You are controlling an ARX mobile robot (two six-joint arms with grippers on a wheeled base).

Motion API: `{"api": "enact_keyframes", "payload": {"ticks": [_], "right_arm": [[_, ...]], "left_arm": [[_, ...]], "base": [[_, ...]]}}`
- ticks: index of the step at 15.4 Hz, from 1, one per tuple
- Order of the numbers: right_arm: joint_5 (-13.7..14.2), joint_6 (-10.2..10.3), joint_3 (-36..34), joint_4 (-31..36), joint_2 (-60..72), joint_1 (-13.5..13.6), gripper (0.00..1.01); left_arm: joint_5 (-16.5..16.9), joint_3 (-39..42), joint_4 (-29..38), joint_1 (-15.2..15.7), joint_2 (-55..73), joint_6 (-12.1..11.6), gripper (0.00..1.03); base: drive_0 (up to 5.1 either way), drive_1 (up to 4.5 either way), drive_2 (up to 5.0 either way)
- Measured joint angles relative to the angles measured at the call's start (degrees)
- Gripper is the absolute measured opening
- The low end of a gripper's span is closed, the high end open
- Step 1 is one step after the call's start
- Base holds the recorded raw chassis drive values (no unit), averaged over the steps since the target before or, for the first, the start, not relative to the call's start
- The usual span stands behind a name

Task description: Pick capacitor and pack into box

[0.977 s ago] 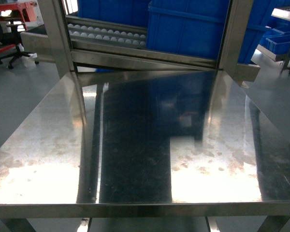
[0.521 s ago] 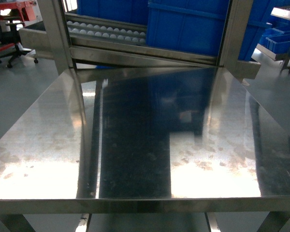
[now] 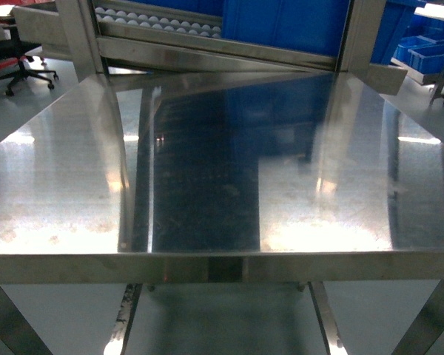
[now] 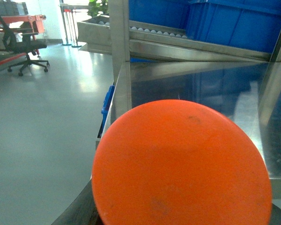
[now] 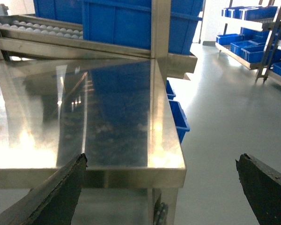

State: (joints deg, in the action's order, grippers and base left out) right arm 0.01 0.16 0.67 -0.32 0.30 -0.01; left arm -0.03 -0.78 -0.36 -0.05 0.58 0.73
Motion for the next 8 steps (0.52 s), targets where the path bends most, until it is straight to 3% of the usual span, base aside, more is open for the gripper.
{"api": "enact_keyframes", "payload": {"ticks": [8], "right_arm": [[-0.02,-0.02,0.00,0.02,0.02,0.00,0.98]], "left_arm": [[0.00,0.00,0.00,0.00,0.00,-0.15,0.44]], "base": [[0.0,0.00,0.0]]}}
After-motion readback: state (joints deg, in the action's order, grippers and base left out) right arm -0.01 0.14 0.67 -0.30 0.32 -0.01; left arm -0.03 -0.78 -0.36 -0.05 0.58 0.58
